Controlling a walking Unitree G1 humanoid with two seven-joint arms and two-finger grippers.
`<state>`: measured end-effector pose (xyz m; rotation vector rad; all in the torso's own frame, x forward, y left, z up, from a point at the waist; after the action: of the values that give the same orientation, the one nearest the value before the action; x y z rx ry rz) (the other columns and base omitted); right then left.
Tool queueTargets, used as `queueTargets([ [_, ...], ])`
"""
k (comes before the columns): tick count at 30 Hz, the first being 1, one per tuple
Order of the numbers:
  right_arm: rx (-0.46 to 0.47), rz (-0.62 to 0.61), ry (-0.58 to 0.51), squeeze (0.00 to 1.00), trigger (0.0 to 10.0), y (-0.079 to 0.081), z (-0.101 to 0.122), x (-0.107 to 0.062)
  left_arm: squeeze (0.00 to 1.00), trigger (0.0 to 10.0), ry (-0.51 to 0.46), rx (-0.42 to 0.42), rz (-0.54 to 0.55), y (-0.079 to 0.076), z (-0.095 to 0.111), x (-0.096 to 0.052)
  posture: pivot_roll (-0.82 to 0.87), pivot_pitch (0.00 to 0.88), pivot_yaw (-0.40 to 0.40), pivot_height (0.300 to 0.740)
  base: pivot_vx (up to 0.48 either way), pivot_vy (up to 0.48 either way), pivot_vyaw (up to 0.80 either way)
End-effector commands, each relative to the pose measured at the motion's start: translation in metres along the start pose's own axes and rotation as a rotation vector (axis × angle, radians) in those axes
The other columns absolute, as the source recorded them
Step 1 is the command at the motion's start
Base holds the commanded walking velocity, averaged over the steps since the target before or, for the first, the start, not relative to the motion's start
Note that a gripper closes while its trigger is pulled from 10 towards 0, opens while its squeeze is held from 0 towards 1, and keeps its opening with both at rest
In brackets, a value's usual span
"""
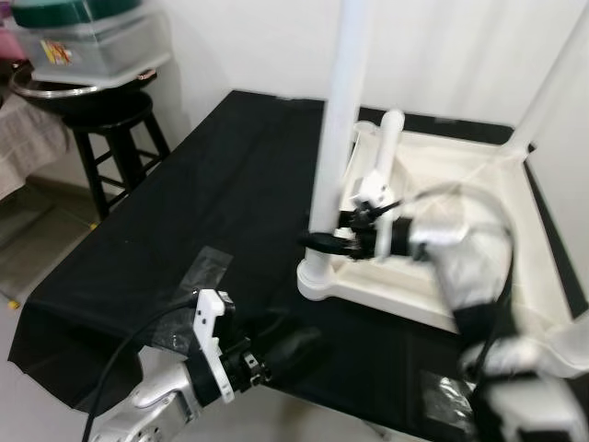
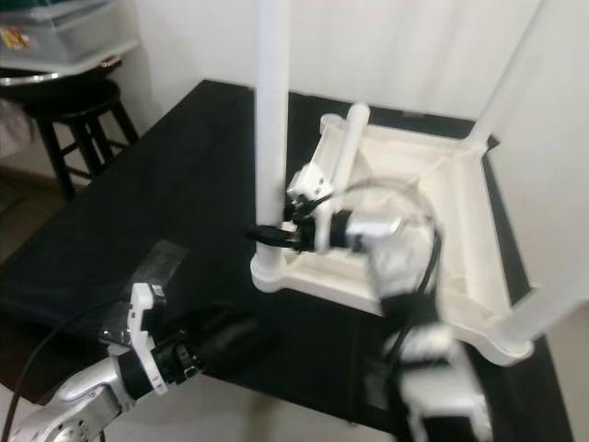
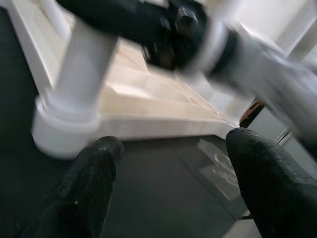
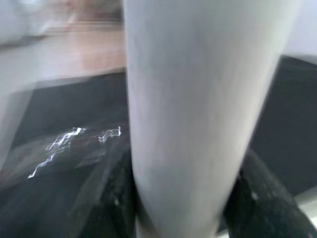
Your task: Building children table
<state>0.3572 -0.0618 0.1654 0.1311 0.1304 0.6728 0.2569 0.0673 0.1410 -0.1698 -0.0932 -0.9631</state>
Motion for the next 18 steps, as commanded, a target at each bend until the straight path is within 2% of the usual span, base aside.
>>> queueTargets([
  [1, 0.012, -0.139, 0.345, 0.00, 0.0, 0.013, -0.087, -0.023, 0.00, 10.0, 0.014, 0.012, -0.010, 0.003, 0.001, -0.003, -0.02, 0.170, 0.006, 0.740, 0.000, 0.000, 0.00],
  [2, 0.012, -0.139, 0.345, 0.00, 0.0, 0.013, -0.087, -0.023, 0.00, 10.0, 0.014, 0.012, -0.010, 0.003, 0.001, -0.003, -0.02, 0.170, 0.006, 0.740, 0.000, 0.000, 0.00],
  [3, -0.006, -0.123, 0.314, 0.00, 0.0, 0.012, -0.076, -0.015, 0.00, 10.0, 0.017, 0.011, -0.010, 0.005, 0.000, -0.003, -0.05, 0.164, 0.028, 0.740, 0.000, 0.000, 0.00],
  [4, 0.015, -0.111, 0.287, 0.00, 0.0, 0.010, -0.067, -0.009, 0.00, 10.0, 0.017, 0.007, -0.011, 0.005, 0.000, -0.002, -0.04, 0.159, 0.018, 0.740, 0.000, 0.000, 0.00],
  [6, 0.001, -0.098, 0.275, 0.00, 0.0, 0.008, -0.060, -0.005, 0.00, 10.0, 0.019, 0.005, -0.019, 0.005, 0.000, -0.001, -0.02, 0.159, -0.001, 0.740, 0.000, 0.000, 0.00],
  [7, 0.001, -0.084, 0.270, 0.00, 1.8, 0.009, -0.057, -0.002, 0.00, 10.0, 0.021, 0.006, -0.025, 0.005, -0.001, -0.001, -0.02, 0.155, -0.002, 0.740, 0.000, 0.000, 0.00],
  [8, 0.019, -0.064, 0.275, 0.00, 10.0, 0.012, -0.056, 0.000, 0.00, 10.0, 0.021, 0.008, -0.023, 0.005, 0.000, -0.001, -0.02, 0.152, 0.002, 0.740, 0.000, 0.000, 0.00],
  [11, 0.034, -0.057, 0.277, 0.00, 10.0, 0.015, -0.056, 0.001, 0.00, 10.0, 0.020, 0.010, -0.020, 0.006, 0.000, -0.001, -0.02, 0.152, 0.003, 0.740, 0.000, 0.000, 0.00],
  [12, 0.054, -0.027, 0.273, 0.61, 10.0, 0.017, -0.051, 0.002, 0.00, 10.0, 0.014, 0.012, -0.004, 0.007, 0.000, -0.001, -0.02, 0.151, 0.002, 0.740, 0.000, 0.000, 0.00],
  [13, 0.065, -0.019, 0.263, 1.00, 10.0, 0.018, -0.044, 0.001, 0.00, 10.0, 0.011, 0.014, 0.006, 0.008, 0.001, -0.002, -0.01, 0.145, -0.002, 0.740, 0.000, 0.000, 0.00],
  [14, 0.051, 0.040, 0.243, 1.00, 10.0, 0.018, -0.027, 0.000, 0.00, 10.0, 0.008, 0.015, 0.013, 0.009, 0.001, -0.001, -0.01, 0.143, -0.004, 0.740, 0.000, 0.000, 0.00],
  [18, -0.005, 0.086, 0.223, 1.00, 10.0, 0.015, -0.013, 0.000, 0.00, 10.0, 0.008, 0.014, 0.008, 0.009, 0.000, -0.001, -0.01, 0.141, -0.005, 0.740, 0.000, 0.000, 0.00],
])
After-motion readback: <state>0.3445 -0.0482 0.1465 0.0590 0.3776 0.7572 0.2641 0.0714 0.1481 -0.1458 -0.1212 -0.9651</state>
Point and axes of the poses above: a point about 5 cm out from each wrist's last joint towards the gripper, its own x axis pointing out of the wrist towards the gripper, its own z axis along the axis of the wrist's last joint, y = z × x, the point moved 6 cm from there along x, pointing out of the wrist towards the gripper, and after that the axes turned 14 degrees about x, right-handed, at the moved point
